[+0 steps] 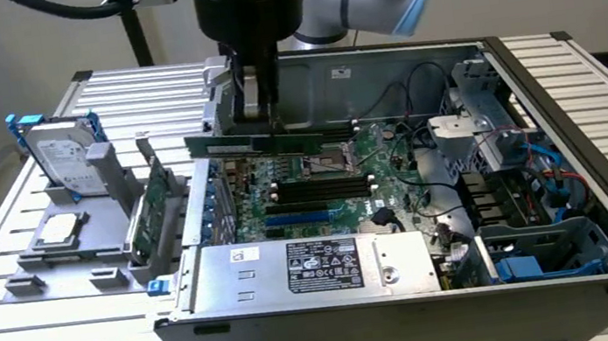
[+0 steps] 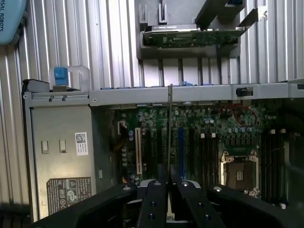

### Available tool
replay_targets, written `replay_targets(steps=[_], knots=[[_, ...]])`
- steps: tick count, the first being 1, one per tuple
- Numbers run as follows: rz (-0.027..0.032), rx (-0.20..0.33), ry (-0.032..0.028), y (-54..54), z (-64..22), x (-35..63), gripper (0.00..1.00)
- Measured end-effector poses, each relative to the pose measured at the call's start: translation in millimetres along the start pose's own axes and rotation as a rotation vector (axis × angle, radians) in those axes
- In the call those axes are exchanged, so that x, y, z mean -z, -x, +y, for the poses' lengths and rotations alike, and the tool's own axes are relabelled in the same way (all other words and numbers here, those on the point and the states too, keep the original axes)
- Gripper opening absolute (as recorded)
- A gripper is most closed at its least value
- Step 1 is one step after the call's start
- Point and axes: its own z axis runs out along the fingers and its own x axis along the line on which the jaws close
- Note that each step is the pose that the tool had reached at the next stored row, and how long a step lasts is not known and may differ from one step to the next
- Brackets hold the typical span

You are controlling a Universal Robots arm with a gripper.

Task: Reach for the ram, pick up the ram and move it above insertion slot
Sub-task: 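Pick up the ram and move it above insertion slot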

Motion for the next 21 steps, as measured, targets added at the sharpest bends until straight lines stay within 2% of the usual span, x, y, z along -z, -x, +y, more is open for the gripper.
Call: replay_targets(steps=[5,7,15,19,21], knots=[[0.0000,0.000,-0.0001,7.6,-21.6,-1.0,0.14],[0.0000,0.000,-0.0002,13.3,-27.5,-2.4,0.14],[0.0001,0.000,-0.0023,43.5,-40.4,-8.4,0.14],[-0.0003,0.000,-0.0091,60.0,-42.8,-11.3,0.14],[-0.0006,0.001,-0.0171,67.5,-42.9,-12.5,0.14]])
